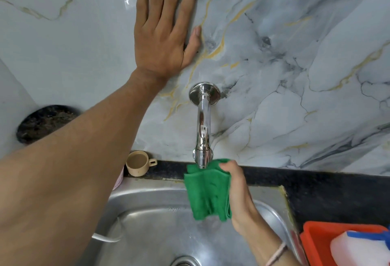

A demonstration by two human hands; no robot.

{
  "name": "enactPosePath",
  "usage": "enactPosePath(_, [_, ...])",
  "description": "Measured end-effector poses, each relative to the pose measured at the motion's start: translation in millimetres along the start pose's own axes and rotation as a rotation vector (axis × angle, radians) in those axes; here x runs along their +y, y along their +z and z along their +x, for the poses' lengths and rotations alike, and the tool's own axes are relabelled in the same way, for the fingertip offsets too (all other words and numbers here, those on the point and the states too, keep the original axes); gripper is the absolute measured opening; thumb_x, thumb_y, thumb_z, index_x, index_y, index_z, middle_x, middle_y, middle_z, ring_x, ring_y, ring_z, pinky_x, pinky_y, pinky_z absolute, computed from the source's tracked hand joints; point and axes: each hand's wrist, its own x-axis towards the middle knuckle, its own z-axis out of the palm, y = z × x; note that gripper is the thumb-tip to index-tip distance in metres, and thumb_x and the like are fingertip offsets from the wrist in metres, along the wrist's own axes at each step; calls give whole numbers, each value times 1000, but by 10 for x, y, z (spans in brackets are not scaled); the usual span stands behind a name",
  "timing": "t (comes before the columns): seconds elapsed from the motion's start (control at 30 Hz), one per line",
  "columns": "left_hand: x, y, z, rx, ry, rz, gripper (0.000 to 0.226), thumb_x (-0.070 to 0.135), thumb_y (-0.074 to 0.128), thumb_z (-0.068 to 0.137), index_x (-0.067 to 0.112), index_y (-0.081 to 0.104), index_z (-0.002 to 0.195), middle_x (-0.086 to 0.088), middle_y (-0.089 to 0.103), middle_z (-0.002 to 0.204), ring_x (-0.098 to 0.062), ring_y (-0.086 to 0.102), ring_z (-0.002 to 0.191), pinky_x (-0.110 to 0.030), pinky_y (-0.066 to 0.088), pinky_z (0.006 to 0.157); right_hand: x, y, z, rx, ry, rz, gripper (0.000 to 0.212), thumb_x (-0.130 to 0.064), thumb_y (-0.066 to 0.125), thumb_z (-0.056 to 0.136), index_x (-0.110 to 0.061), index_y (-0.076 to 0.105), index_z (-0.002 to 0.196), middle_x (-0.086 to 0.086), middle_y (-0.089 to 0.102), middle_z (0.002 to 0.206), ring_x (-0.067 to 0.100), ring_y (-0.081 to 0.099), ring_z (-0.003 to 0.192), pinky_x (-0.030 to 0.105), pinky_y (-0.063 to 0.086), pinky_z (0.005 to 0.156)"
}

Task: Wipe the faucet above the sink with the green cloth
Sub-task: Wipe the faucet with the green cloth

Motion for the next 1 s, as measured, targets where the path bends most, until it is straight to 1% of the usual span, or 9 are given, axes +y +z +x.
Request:
enactPosePath(0.13, [0,-12,10,-4,0,-5,62,41,34,104,11,41,158,-21,51,157,-36,44,149,-50,31,127,-272,-37,-75,344,-259,124,24,-32,52,97,-25,72,85,-4,79,77,13,71,64,24,54,50])
enactPosePath(0.2, [15,-33,22,-12,2,-9,62,40,35,104,11,40,159,-22,50,158,-36,44,149,-51,32,127,-617,145,-60,339,-633,-61,19,-31,53,92,-30,72,97,-23,77,83,-3,68,72,17,55,61])
enactPosePath(0.27, [12,-60,33,-27,0,-11,63,40,36,104,10,40,159,-22,49,158,-37,43,149,-51,32,126,-789,373,-39,234,-899,-497,33,-31,54,94,-23,67,124,-19,75,112,1,67,100,22,57,87])
enactPosePath(0.4, [28,-105,53,-34,4,-13,64,39,37,102,10,42,158,-23,49,158,-38,43,150,-50,33,126,-739,553,27,176,-984,-1341,81,-74,48,87,-16,60,141,7,54,152,24,43,141,44,41,115])
enactPosePath(0.63, [3,-120,46,-41,16,9,60,39,41,103,8,49,154,-23,54,154,-38,50,145,-52,37,124,-841,639,203,174,-867,-1434,108,-90,47,73,-17,47,153,15,37,166,34,22,157,66,24,123])
enactPosePath(0.73, [18,-131,70,-57,34,-12,61,39,42,102,9,47,155,-23,52,155,-38,48,147,-51,35,125,-659,567,131,171,-995,-1537,105,-72,73,67,-12,48,150,17,42,162,39,27,154,68,27,120])
enactPosePath(0.8, [22,-168,86,-83,24,-33,62,39,39,103,10,42,158,-23,48,159,-38,43,150,-51,32,127,-497,482,96,163,-1100,-1575,91,-34,82,72,-8,44,150,18,38,163,41,24,155,66,21,123])
enactPosePath(0.87, [33,-238,102,-134,18,-48,63,39,36,104,10,37,161,-24,43,162,-38,38,153,-51,31,128,-308,398,44,124,-1220,-1625,73,-6,64,81,-3,42,150,19,33,166,39,17,156,63,6,128])
enactPosePath(1.0, [54,-577,182,-348,19,-86,65,44,36,110,9,26,165,-24,30,168,-36,26,159,-51,27,132,-1,173,-160,-38,-1354,-1768,56,1,32,92,-2,53,143,15,39,166,35,24,156,56,-8,128])
